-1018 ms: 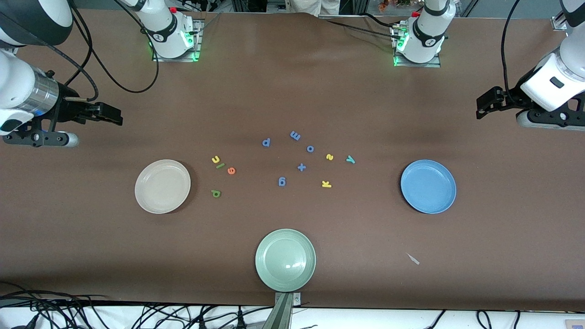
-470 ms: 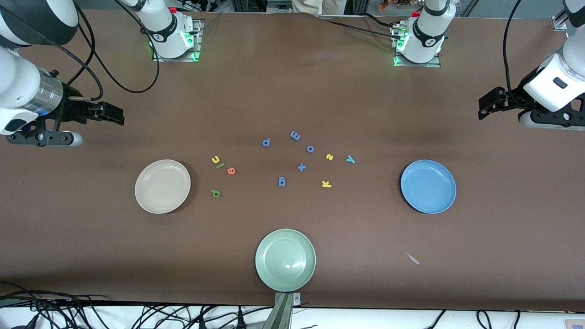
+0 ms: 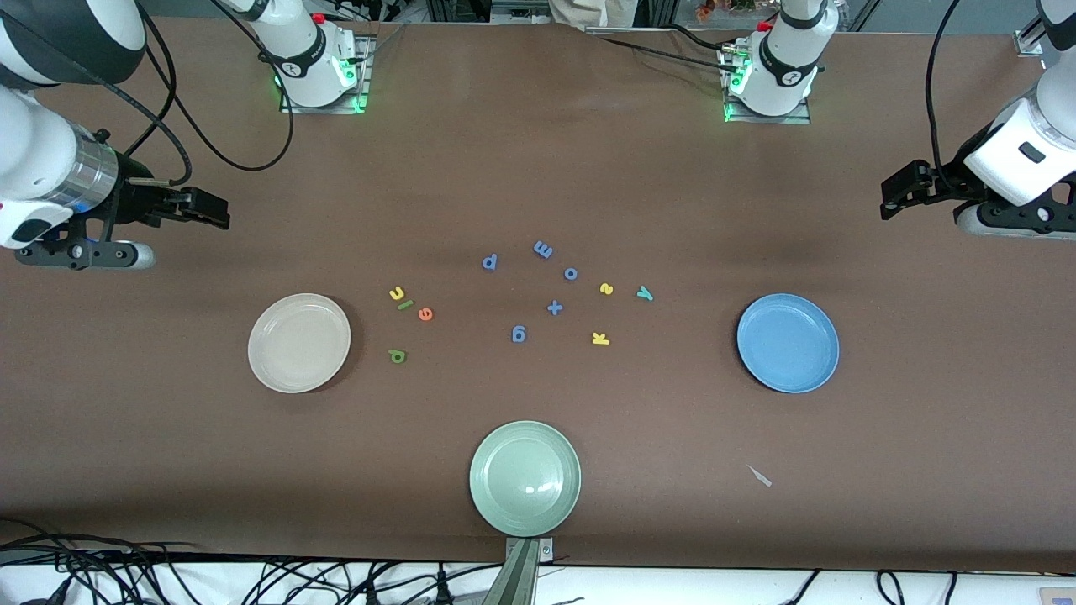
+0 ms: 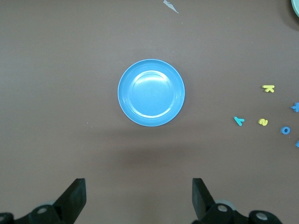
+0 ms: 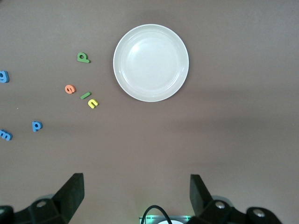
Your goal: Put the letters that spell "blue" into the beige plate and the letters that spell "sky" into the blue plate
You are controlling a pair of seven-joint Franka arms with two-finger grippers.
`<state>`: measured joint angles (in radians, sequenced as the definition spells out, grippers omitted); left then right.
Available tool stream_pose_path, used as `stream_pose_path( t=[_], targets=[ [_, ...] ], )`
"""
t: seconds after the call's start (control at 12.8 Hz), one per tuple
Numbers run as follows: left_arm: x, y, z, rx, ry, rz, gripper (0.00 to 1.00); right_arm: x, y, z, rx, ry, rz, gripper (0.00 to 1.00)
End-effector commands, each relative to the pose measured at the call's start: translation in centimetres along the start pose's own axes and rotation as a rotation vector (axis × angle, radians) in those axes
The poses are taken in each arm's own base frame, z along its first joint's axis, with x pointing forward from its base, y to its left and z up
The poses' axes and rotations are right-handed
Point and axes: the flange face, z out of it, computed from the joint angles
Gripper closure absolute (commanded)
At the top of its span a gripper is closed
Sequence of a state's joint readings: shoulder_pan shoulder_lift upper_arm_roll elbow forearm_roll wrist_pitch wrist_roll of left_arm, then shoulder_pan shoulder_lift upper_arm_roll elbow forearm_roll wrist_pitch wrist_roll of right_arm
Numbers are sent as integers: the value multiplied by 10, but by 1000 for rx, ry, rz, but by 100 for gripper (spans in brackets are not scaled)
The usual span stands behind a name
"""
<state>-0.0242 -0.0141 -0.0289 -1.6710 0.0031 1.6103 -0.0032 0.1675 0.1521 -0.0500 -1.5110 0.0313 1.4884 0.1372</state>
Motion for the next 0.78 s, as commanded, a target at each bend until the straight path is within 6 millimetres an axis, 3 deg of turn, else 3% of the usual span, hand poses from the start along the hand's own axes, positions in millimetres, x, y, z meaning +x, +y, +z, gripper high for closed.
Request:
stream_pose_path(
  t=[0.0,0.7],
  targets=[
    [1,-3,-6,12,-1,16,0,-3,-3,0,-15,0,-12,0],
    [1,-3,-7,12,1,16,0,-5,0,2,-16,-12,-8,0]
  ],
)
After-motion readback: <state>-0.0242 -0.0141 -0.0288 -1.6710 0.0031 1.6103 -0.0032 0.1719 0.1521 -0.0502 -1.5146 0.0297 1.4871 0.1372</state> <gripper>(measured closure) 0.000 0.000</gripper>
